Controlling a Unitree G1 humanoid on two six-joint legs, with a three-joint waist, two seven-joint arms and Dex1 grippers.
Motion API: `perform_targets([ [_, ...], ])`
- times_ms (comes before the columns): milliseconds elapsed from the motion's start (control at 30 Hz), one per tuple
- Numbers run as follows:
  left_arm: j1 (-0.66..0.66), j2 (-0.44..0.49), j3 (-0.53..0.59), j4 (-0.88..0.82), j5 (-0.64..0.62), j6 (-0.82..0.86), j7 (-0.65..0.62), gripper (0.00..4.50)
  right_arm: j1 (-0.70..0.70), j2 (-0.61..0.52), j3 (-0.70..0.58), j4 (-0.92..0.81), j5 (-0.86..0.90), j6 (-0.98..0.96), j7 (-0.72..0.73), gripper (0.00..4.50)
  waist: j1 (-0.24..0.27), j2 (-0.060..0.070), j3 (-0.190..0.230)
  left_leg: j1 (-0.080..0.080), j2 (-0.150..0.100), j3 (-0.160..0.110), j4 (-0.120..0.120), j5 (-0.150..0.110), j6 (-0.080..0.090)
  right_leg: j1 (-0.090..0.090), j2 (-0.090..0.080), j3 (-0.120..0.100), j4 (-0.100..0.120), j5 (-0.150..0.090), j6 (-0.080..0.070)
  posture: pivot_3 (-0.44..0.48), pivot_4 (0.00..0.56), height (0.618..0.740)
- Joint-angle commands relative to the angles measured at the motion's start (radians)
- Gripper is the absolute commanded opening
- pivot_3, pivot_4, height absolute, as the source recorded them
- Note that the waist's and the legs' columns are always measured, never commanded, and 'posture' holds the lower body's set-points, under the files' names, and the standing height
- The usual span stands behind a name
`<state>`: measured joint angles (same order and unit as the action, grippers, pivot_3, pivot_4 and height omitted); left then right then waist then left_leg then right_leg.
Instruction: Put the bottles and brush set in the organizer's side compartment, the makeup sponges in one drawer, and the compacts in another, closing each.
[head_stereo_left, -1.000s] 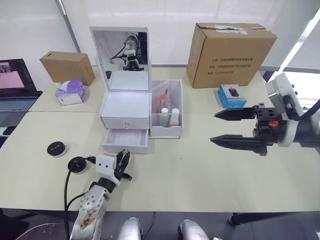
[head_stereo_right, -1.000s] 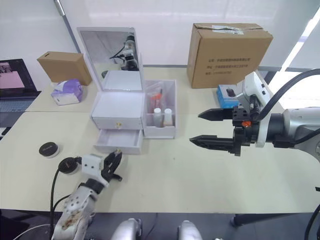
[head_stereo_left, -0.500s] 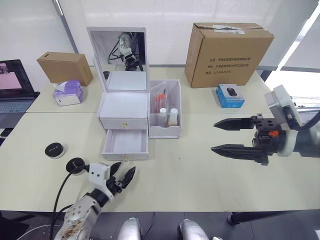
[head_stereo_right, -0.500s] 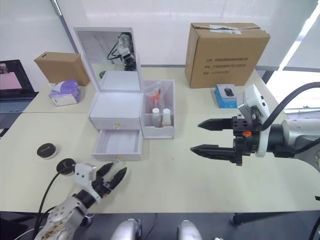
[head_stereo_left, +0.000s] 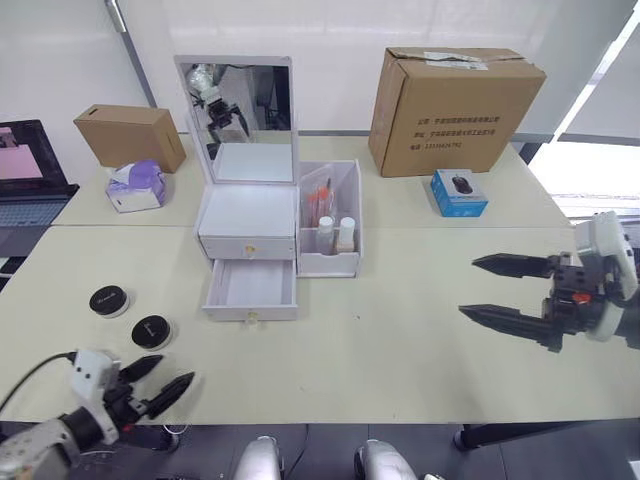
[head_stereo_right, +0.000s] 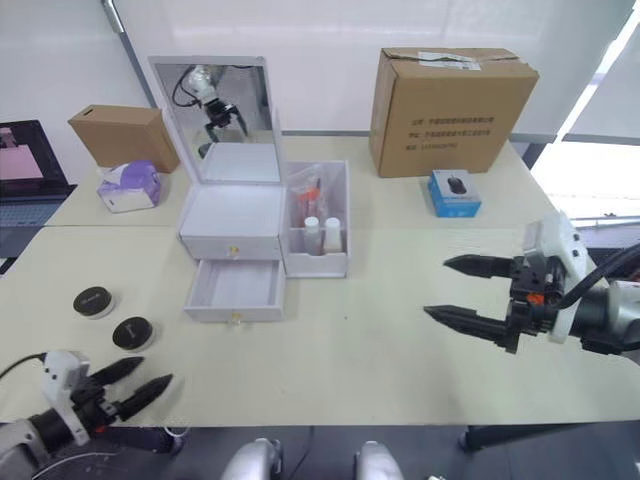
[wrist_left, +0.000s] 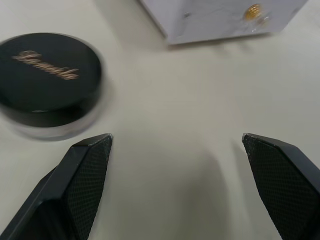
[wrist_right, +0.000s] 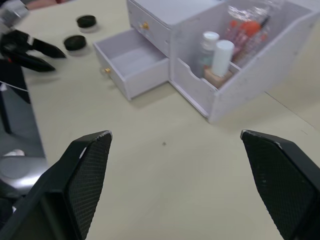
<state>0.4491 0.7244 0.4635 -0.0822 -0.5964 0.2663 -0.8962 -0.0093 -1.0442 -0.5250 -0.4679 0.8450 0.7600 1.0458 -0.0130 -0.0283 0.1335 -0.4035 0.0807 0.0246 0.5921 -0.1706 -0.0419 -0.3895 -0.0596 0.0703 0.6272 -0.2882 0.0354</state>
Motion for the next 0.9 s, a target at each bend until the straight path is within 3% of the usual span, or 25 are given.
perform_targets([
  [33, -0.044, 0.091, 0.110, 0.161, -0.001, -0.015, -0.086, 4.48, 0.001, 0.014, 0.007, 0.050, -0.061, -0.098, 0.038, 4.50, -0.003, 0.000, 0.000, 0.000, 0.000, 0.000, 0.000, 0.000, 0.000, 0.000, 0.000, 0.000, 0.000, 0.000, 0.000, 0.000, 0.150, 0.740],
  [267, -0.144, 0.258, 0.219, 0.484, 0.041, -0.063, -0.207, 4.48, -0.020, 0.006, 0.043, 0.214, -0.186, -0.221, 0.070, 4.50, -0.004, 0.000, 0.000, 0.000, 0.003, 0.005, -0.002, 0.000, 0.000, -0.003, -0.001, -0.001, 0.000, 0.001, -0.001, 0.000, 0.150, 0.740],
  [400, -0.309, 0.384, 0.193, 0.810, 0.145, -0.145, -0.147, 4.48, 0.057, -0.061, 0.043, 0.344, -0.269, -0.245, 0.155, 4.50, 0.005, -0.001, 0.000, -0.001, 0.003, 0.006, -0.003, 0.000, -0.001, -0.005, -0.002, -0.001, 0.000, 0.001, -0.002, 0.000, 0.150, 0.740],
  [567, -0.529, 0.501, 0.168, 1.094, 0.190, -0.245, -0.179, 4.48, 0.091, -0.071, -0.006, 0.461, -0.297, -0.289, 0.196, 4.50, 0.008, -0.004, -0.001, -0.002, 0.004, 0.008, -0.004, -0.001, -0.002, -0.007, -0.003, -0.002, 0.001, 0.001, -0.003, 0.000, 0.150, 0.740],
  [733, -0.627, 0.509, 0.130, 1.146, 0.223, -0.290, -0.206, 4.48, 0.075, -0.054, -0.007, 0.436, -0.287, -0.280, 0.185, 4.50, 0.000, -0.001, -0.001, -0.001, 0.004, 0.010, -0.006, -0.001, -0.002, -0.008, -0.003, -0.002, 0.003, 0.001, -0.003, 0.000, 0.150, 0.740],
  [900, -0.591, 0.471, 0.138, 1.059, 0.201, -0.256, -0.242, 4.48, 0.000, -0.073, 0.047, 0.330, -0.203, -0.142, 0.160, 4.50, -0.012, -0.001, -0.001, 0.000, 0.005, 0.011, -0.006, -0.001, -0.001, -0.010, -0.001, -0.001, 0.006, 0.002, -0.002, 0.000, 0.150, 0.740],
])
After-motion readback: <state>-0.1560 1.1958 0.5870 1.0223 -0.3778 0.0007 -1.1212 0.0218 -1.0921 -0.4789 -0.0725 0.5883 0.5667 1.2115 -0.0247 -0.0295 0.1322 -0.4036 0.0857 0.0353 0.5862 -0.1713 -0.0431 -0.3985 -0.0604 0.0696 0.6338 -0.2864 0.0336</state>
